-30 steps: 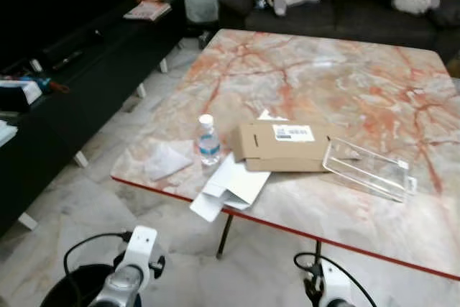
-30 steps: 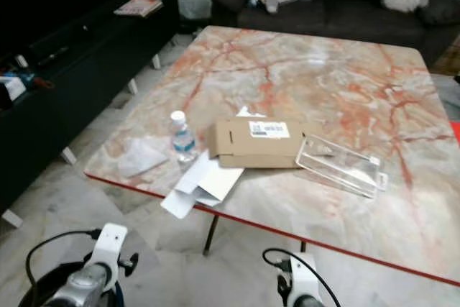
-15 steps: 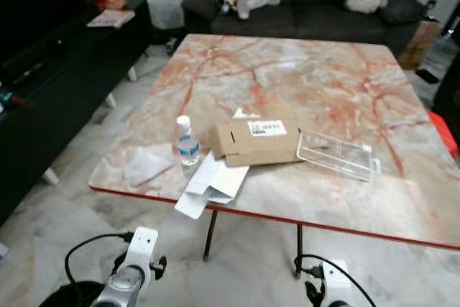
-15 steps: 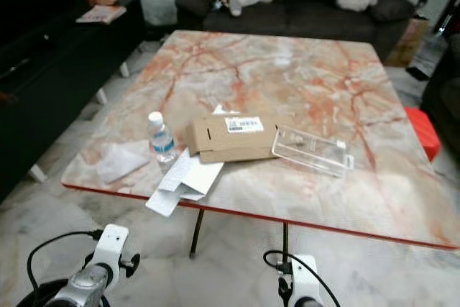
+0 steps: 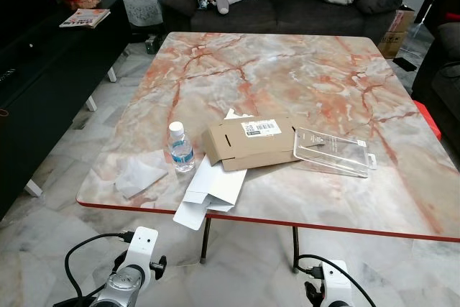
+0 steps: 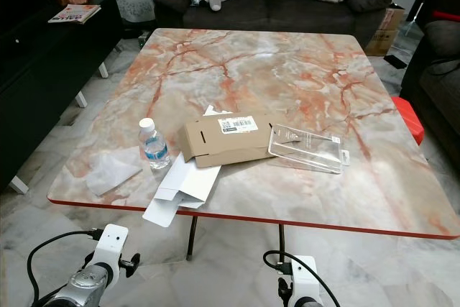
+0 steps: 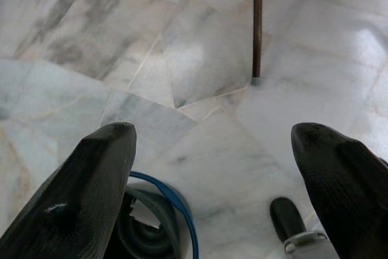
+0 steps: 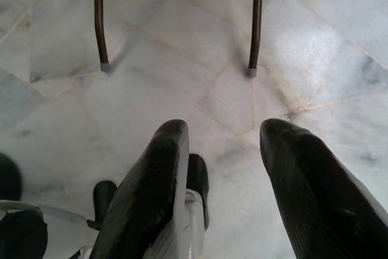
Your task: Picking trash to rubbish bin
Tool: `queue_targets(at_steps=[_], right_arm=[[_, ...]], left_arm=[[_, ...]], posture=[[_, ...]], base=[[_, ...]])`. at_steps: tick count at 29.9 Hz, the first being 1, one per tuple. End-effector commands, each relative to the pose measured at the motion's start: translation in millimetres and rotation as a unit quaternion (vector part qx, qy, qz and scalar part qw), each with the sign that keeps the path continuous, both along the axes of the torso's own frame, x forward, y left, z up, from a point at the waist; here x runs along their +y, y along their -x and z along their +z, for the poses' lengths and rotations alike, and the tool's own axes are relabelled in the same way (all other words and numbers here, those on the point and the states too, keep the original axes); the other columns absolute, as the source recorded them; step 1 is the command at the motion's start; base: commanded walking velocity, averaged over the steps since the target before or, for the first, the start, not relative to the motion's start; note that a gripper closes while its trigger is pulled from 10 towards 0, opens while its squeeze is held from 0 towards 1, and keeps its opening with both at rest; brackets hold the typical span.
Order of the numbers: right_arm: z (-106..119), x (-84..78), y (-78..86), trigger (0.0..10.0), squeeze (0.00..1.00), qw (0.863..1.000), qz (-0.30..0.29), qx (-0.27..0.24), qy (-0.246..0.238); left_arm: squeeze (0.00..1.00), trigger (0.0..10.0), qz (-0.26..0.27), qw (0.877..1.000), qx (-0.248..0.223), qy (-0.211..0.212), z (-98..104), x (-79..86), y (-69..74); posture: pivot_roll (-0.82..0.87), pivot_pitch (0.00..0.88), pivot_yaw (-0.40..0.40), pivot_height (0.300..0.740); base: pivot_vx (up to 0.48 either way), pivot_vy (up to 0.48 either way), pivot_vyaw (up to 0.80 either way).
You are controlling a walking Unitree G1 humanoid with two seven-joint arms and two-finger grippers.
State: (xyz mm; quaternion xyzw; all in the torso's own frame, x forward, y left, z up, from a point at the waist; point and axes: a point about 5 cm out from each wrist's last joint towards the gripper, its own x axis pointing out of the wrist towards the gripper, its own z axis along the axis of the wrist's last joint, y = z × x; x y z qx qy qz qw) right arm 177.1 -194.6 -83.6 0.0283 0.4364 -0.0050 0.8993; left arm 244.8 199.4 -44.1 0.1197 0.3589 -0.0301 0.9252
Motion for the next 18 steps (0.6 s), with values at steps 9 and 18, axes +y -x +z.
queue_targets(at_steps=[9, 18], right_arm=[[1.7, 1.0, -3.3, 10.0, 0.0, 1.0, -0.004, -0.01, -0.003], [2.1, 0.8, -3.8, 10.0, 0.0, 1.0, -0.006, -0.012, -0.003]], left_arm=[[0.0, 10.0, 0.004, 1.0, 0.012, -0.007, -3.0, 3.7, 4.6], [0.0, 10.0, 0.005, 1.0, 0.012, -0.004, -2.9, 3.5, 4.3]], posture=[[0.09, 0.001, 0.01, 0.74], [0.09, 0.0, 0.011, 0.74]], base=[[0.0, 0.0, 0.0], [0.0, 0.0, 0.0]])
